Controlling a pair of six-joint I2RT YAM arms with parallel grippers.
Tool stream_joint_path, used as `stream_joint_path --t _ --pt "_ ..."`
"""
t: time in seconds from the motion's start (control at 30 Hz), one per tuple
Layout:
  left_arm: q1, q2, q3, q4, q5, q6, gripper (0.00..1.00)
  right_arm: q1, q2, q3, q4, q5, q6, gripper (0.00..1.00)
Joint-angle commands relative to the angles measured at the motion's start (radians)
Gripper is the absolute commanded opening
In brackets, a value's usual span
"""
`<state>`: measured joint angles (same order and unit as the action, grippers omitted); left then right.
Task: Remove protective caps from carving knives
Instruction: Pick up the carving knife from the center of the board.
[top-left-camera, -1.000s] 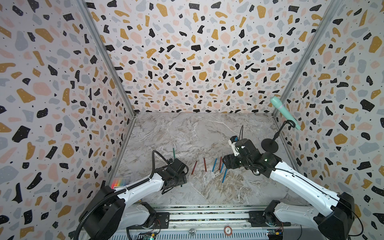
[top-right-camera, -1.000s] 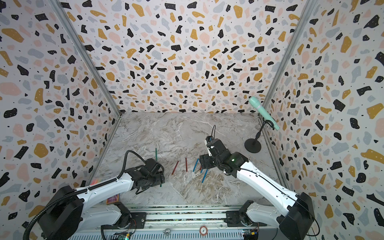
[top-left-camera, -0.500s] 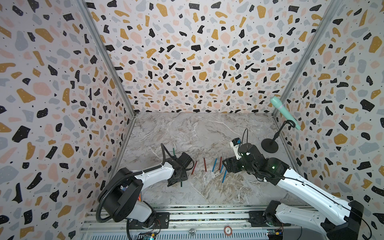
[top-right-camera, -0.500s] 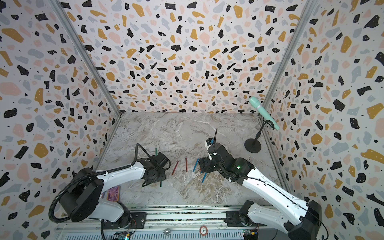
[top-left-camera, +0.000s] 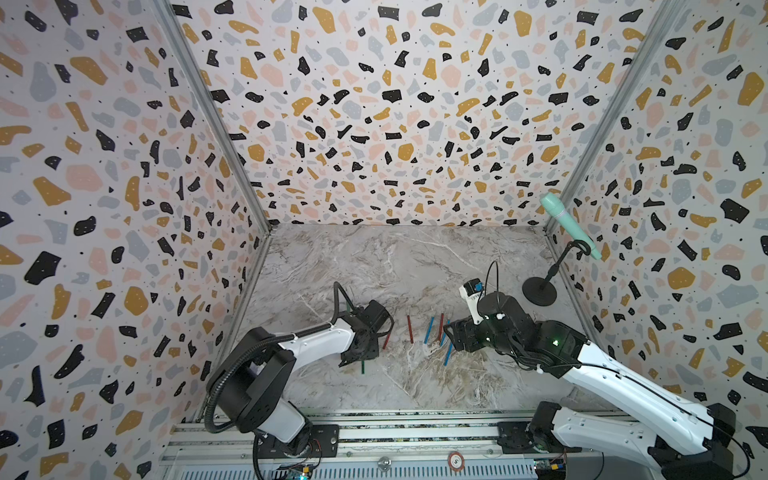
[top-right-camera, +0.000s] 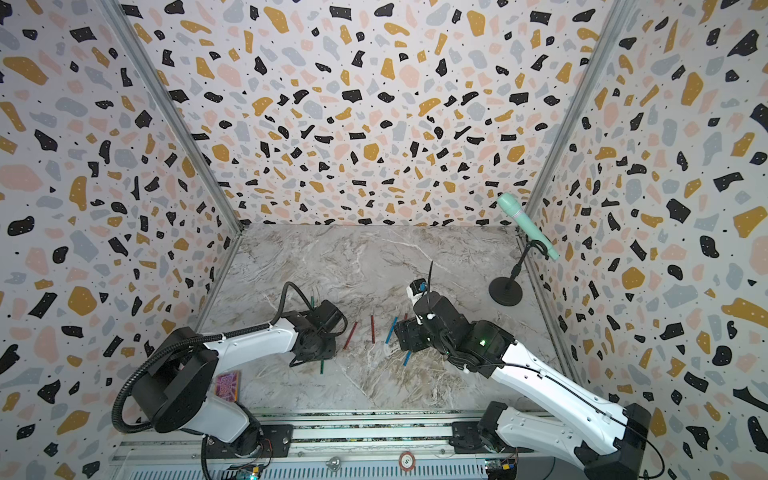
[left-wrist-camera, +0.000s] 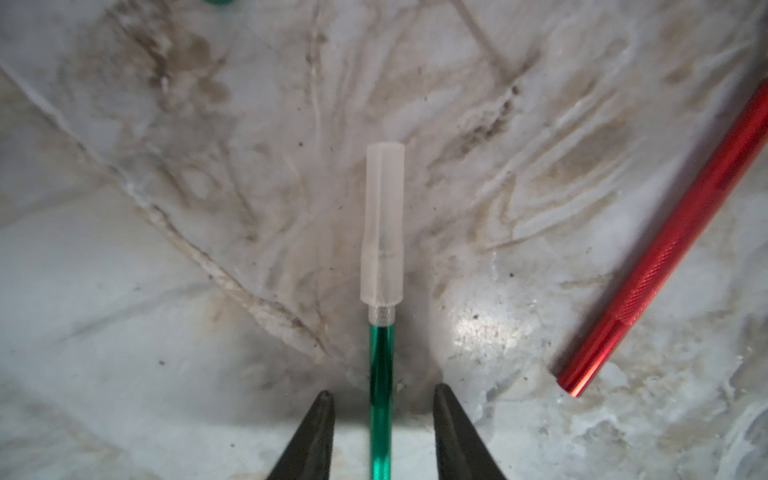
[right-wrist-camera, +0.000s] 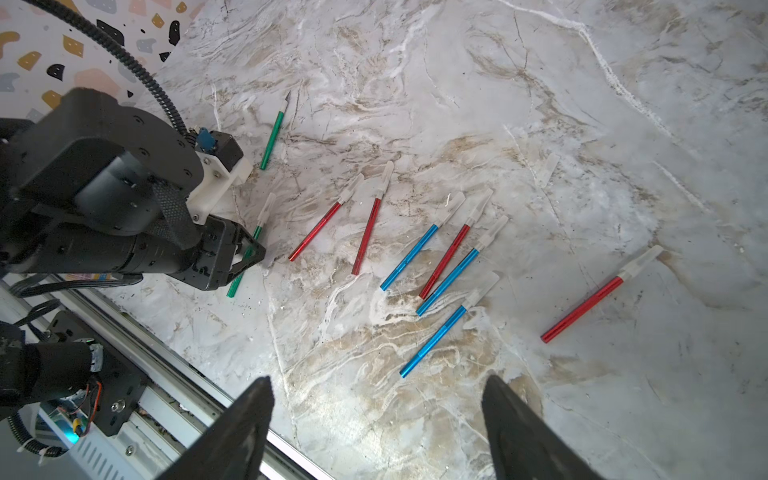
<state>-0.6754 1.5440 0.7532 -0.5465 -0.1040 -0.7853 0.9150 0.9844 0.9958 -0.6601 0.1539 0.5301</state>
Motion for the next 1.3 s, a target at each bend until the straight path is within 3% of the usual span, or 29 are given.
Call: stream_joint_path --t 0.0,0.27,0.37,0.43,0.53,0.87,1.13,1.27 --pt "-0.007 0.141 -0.155 -0.023 0.115 0.014 0.29 0.006 -0.028 0.019 -0.034 0.027 0.017 0.81" --pt "-0.007 0.22 -0.163 0.012 0.122 0.034 0.12 0.021 -0.033 0.036 -0.044 0.024 0.027 0.81" --pt "-0.007 0.232 -0.175 0.022 0.121 0.044 0.1 0.031 -0.039 0.041 -0.043 0.022 0.034 0.81" --pt "-0.007 0.238 -0.189 0.034 0.126 0.05 0.02 0.035 -0.039 0.045 -0.044 0.021 0.037 0.81" --pt "-0.007 0.237 -0.203 0.032 0.125 0.064 0.0 0.041 -0.039 0.052 -0.045 0.021 0.036 0.81" --pt "-0.007 -0.027 -0.094 -0.151 0.027 0.081 0.0 0.05 -0.015 0.021 0.017 -0.03 0.036 0.81" --pt "-0.018 -0.196 -0.049 -0.178 0.095 0.149 0.0 0.051 0.008 -0.021 0.144 -0.13 0.05 0.81" --pt "-0.021 -0.298 -0.076 -0.111 0.134 0.162 0.0 0.049 0.038 -0.048 0.237 -0.202 0.082 0.81"
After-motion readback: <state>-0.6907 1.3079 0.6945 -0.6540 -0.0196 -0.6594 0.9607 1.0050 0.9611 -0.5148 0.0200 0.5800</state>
